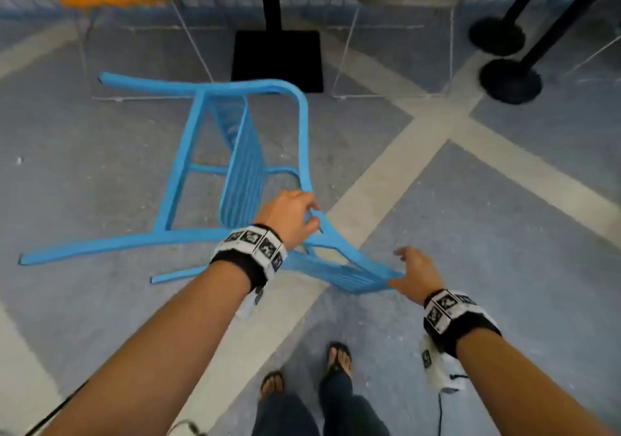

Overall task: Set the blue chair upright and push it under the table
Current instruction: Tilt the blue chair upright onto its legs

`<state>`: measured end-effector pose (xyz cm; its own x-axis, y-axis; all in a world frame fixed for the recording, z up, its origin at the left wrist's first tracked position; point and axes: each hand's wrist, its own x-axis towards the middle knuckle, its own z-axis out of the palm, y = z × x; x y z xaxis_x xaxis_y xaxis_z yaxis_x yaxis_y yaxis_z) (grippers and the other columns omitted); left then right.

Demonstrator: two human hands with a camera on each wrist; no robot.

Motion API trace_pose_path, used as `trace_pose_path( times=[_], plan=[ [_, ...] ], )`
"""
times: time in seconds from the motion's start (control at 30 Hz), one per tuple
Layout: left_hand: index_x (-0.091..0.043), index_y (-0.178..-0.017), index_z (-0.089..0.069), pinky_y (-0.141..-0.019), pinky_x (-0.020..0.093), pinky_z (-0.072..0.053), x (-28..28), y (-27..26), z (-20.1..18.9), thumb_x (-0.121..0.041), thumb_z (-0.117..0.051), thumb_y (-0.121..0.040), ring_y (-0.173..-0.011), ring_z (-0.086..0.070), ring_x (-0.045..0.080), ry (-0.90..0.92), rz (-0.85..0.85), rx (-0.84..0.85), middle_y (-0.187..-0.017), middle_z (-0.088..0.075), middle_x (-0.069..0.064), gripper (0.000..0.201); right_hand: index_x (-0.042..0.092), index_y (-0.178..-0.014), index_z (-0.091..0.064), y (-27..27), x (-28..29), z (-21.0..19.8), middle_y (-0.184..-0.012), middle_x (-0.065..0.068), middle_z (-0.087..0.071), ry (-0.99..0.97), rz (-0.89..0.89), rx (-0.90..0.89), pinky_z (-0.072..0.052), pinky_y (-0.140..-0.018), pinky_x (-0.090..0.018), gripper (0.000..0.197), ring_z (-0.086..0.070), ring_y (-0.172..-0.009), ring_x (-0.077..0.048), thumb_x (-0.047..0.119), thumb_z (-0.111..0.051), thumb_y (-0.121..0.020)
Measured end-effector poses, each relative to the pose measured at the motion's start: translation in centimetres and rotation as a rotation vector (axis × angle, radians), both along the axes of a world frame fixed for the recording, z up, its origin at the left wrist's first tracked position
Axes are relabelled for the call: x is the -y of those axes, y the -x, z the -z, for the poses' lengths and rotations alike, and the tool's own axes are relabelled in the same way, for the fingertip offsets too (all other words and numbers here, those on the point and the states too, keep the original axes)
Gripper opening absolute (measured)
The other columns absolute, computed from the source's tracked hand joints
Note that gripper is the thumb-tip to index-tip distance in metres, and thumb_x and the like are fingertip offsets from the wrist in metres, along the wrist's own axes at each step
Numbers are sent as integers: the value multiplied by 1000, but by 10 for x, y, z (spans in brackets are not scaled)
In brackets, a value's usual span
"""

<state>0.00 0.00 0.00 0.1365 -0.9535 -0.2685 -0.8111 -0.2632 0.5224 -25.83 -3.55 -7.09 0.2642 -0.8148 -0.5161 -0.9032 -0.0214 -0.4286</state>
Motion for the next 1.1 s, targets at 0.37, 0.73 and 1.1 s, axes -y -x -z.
trace_pose_path(
  times=[0.37, 0.73, 1.1],
  plan=[
    [-20, -75, -60, -62, 31, -37, 59, 149, 133, -81, -40, -70, -75, -60, 28, -280, 606, 282, -87, -70, 7, 64, 16, -68, -56, 40, 12, 106, -59, -7, -54, 97, 28, 329, -29, -45, -17, 11, -49, -56, -20, 15, -65, -61],
    [-18, -63, -55, -62, 31, -32, 70, 126, 9, -89, -43, -55, -72, -55, 27, -156, 335, 308, -73, -63, 9, 72, 1, -77, -60, 16, 39, -7, -67, -2, -52, 154, 26, 510, -32, -50, -14, 18, -45, -64, -3, 8, -70, -65],
    [-16, -41, -43, -48, 26, -26, 17, 44, -164, -69, -48, -54, -52, -41, 30, 371, -98, 217, -36, -29, -3, 55, 3, -77, -61, -25, 26, -42, -69, -12, -61, -65, 116, 272, -46, -58, -34, 57, -60, -65, -24, 55, -74, -58]
  ],
)
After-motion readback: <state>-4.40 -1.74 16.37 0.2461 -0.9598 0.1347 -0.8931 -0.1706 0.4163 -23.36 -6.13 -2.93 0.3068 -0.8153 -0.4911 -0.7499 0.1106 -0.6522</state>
